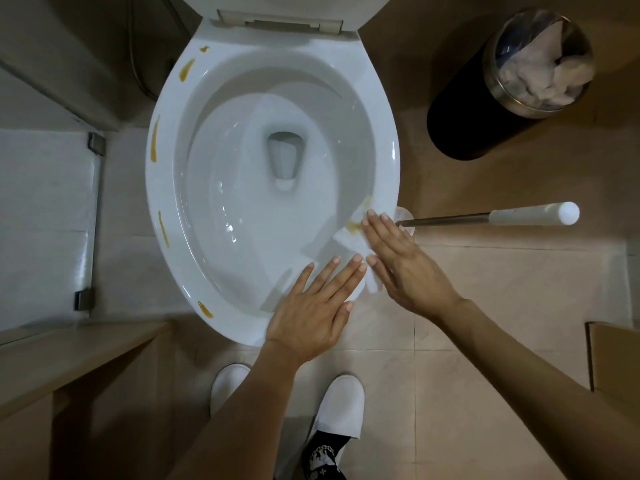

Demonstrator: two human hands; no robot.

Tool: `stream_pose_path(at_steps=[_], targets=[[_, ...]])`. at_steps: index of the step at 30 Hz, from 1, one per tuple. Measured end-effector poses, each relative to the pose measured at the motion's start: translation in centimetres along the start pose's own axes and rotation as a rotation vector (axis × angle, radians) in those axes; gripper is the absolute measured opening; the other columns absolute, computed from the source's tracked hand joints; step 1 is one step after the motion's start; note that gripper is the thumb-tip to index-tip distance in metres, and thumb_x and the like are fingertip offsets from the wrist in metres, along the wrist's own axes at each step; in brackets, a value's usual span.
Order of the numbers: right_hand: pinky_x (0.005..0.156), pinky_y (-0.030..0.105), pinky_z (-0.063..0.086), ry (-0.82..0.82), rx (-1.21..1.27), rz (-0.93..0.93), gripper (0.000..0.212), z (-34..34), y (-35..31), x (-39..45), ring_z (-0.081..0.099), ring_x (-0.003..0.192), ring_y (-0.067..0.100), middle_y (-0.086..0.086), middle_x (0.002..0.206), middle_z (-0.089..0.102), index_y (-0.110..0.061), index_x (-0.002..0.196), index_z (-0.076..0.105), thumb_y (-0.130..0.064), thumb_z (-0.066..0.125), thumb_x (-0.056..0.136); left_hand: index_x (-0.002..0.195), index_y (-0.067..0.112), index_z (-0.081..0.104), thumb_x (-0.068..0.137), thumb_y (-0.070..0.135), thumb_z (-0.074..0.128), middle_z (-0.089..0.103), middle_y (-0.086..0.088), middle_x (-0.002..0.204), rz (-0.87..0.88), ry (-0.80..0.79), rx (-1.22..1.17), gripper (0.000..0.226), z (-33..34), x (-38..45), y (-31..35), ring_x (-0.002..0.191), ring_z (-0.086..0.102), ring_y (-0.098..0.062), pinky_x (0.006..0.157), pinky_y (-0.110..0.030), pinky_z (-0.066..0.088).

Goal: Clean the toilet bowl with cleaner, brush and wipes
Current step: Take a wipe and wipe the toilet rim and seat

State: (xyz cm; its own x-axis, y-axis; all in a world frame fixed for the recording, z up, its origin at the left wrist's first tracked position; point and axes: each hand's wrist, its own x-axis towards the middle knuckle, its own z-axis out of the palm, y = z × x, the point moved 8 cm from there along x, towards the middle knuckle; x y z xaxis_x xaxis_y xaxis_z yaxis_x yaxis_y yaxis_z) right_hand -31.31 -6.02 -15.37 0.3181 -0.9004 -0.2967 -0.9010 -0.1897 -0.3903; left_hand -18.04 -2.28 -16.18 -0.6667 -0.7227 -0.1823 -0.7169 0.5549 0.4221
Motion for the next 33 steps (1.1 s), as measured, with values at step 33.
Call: stream_pose_path(at_steps=[33], targets=[[0.118, 0.032, 0.0, 0.142, -0.176, 0.028, 0.052, -9.2, 2.7, 22.5, 0.004, 0.149, 0.019, 0.005, 0.161, 0.007, -0.01, 0.153, 0.013, -0.025, 0.023, 0.105, 0.153, 0.023, 0.008, 0.1, 0.035, 0.023, 0.007, 0.009, 0.16, -0.011, -0.046, -0.099, 0.057, -0.2, 0.1, 0.1, 0.145, 0.016, -0.016, 0.112, -0.048, 0.028]])
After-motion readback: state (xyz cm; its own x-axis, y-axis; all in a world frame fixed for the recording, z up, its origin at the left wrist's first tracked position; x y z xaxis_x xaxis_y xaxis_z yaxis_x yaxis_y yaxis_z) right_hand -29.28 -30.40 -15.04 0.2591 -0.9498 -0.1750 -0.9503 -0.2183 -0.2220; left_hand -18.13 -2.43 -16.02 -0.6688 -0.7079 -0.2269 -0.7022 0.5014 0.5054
